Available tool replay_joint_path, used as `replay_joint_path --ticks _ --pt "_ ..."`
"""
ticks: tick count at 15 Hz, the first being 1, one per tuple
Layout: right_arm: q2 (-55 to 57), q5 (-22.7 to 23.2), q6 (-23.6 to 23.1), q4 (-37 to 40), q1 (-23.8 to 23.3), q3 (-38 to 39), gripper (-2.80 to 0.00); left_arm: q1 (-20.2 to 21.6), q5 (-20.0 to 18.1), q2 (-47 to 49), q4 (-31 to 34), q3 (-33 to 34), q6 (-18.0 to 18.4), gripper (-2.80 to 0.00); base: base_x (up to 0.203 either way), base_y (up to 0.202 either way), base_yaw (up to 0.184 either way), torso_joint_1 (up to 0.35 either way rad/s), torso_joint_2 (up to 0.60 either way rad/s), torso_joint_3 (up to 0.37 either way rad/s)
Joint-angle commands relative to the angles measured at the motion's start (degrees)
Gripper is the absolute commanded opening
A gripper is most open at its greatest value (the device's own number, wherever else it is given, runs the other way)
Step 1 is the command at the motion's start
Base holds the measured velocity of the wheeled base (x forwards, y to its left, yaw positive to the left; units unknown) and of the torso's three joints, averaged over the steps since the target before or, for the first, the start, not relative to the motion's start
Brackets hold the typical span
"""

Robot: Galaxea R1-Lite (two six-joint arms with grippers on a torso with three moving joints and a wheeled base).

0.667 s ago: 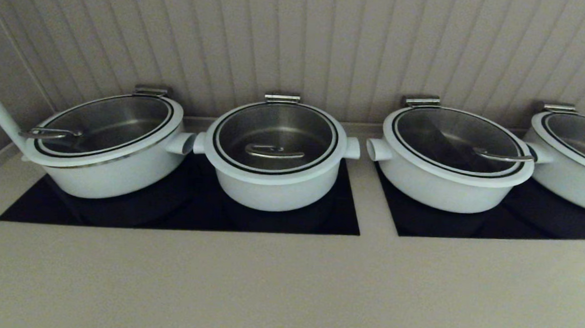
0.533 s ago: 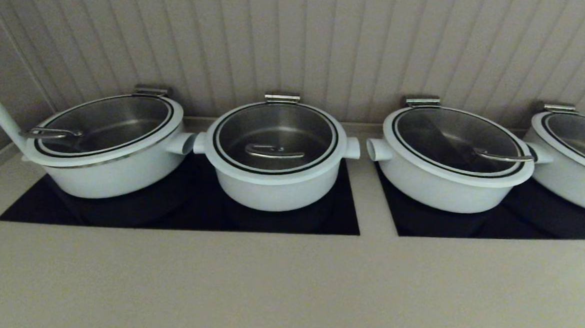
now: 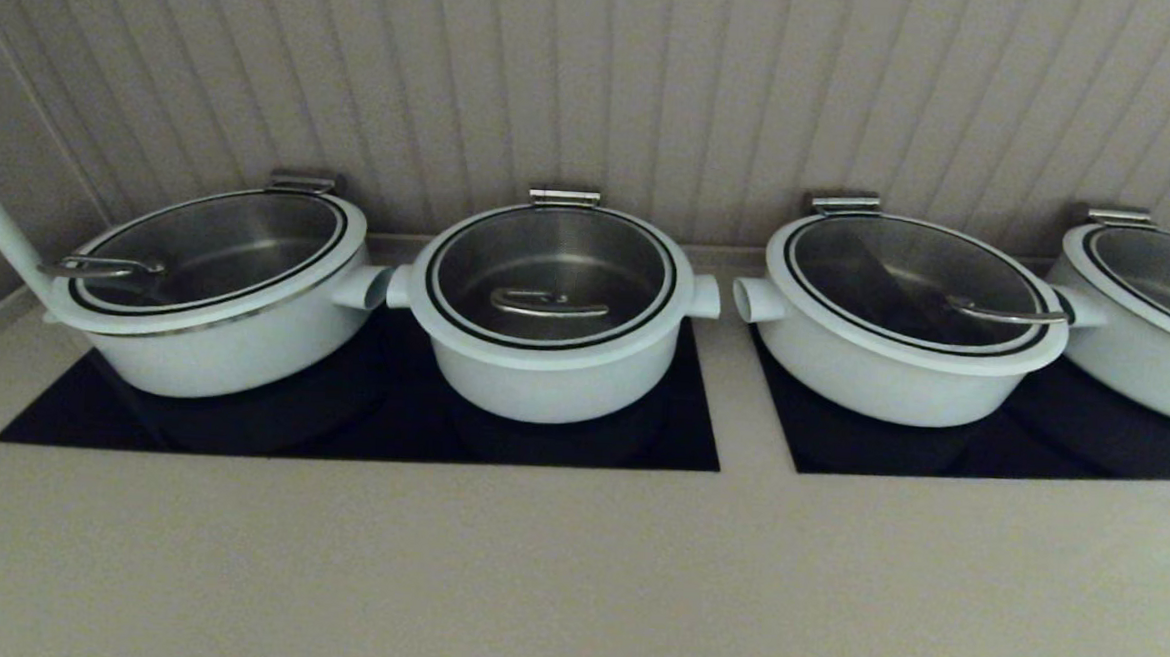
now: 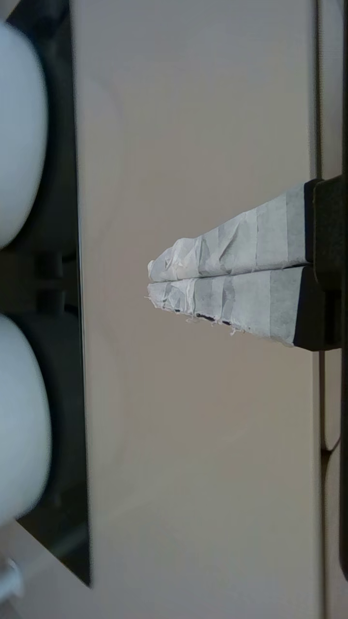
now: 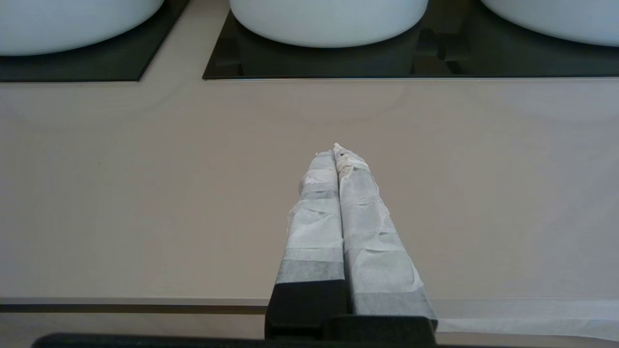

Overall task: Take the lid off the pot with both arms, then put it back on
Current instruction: Open the food pot lid a small opening with the left arm

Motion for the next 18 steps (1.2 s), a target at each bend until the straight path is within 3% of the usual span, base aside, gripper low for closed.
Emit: replay_joint_path --ticks 1,4,9,18 --pt "0.0 0.01 0.0 -0.02 0.01 0.0 -2.8 0.02 0.47 0.04 -0.01 0.0 -0.33 -2.8 0.0 0.0 0.0 0.0 0.0 0.0" --pt "0.0 0.01 0.0 -0.02 0.01 0.0 -2.8 0.0 -1.47 0.04 -2.63 -0.06 4.93 -2.8 0.0 0.0 0.0 0.0 0.0 0.0" --pt "0.0 0.01 0.0 -0.02 0.01 0.0 -2.8 0.02 -13.61 1.69 -3.39 -8.1 5.21 -2.8 0.0 0.0 0.0 0.0 0.0 0.0" --pt "0.0 0.01 -0.08 -0.02 0.01 0.0 -2.8 -0.12 -28.52 32.2 -2.78 -28.78 6.1 -2.8 0.0 0.0 0.0 0.0 0.0 0.0"
